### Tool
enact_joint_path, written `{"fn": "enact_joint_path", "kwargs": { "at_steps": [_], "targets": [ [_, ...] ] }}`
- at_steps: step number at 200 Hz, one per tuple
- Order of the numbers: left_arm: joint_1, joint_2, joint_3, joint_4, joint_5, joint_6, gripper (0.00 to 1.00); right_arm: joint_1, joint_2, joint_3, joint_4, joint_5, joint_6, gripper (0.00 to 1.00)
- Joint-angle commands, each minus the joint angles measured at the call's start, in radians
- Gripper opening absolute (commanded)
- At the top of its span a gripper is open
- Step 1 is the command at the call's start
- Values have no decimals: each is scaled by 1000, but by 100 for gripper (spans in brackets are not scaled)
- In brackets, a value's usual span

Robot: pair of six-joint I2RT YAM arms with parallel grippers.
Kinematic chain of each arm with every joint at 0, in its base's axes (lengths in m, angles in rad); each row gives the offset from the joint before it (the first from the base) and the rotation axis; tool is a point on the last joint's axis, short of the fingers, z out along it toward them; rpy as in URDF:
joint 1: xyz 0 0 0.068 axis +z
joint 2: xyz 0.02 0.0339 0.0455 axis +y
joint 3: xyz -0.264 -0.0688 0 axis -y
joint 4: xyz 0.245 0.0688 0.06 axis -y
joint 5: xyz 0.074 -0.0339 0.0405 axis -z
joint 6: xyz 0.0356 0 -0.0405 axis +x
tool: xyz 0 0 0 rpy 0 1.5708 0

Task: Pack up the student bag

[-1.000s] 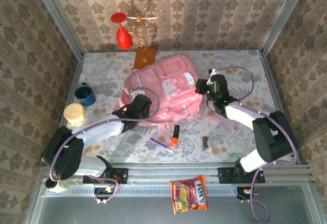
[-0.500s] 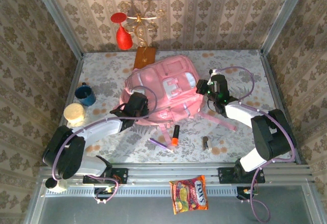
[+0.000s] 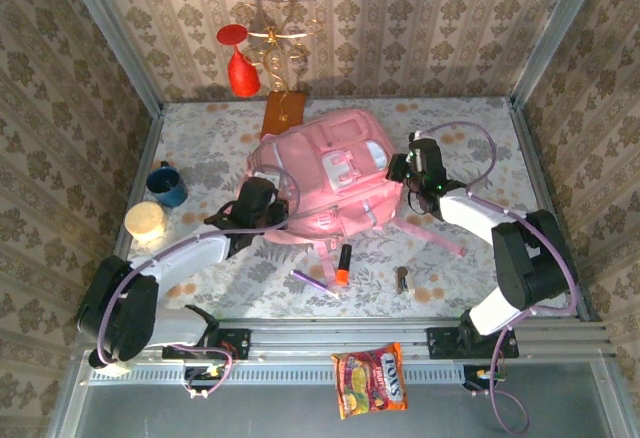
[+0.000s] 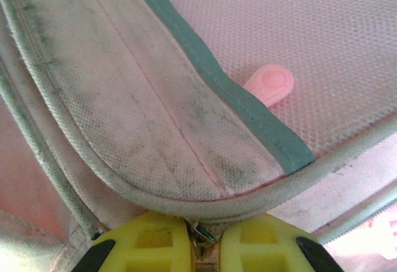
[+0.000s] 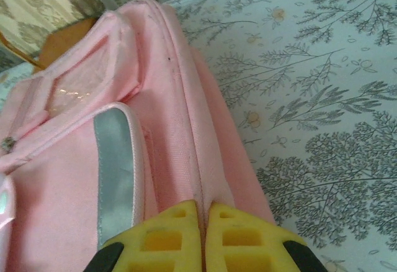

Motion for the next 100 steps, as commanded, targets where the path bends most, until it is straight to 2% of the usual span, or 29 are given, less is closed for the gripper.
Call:
{"fn": "enact_joint_path", "kwargs": {
  "at_steps": [1, 29, 44, 60, 77, 87, 100],
  "targets": [
    [61, -30, -27, -70, 111, 27, 0, -75, 79, 114, -81, 170, -83, 0],
    [69, -19, -22, 12, 323, 16, 0, -76, 176, 278, -185, 94, -148, 1],
    [69, 5, -6, 59, 358, -25, 0, -72, 206, 374, -294, 42, -180, 17],
    [60, 39, 28, 96, 360, -69, 0, -58, 182, 408, -381, 40, -208, 36],
    [30, 60, 63, 110, 332, -87, 0, -37, 101, 362, -426, 33, -203, 51],
    [5, 65, 81, 107, 313, -86, 0, -20, 39, 316, -443, 20, -189, 65],
    [-16, 68, 94, 98, 292, -92, 0, 3, -45, 245, -460, -9, -156, 77]
  ]
}}
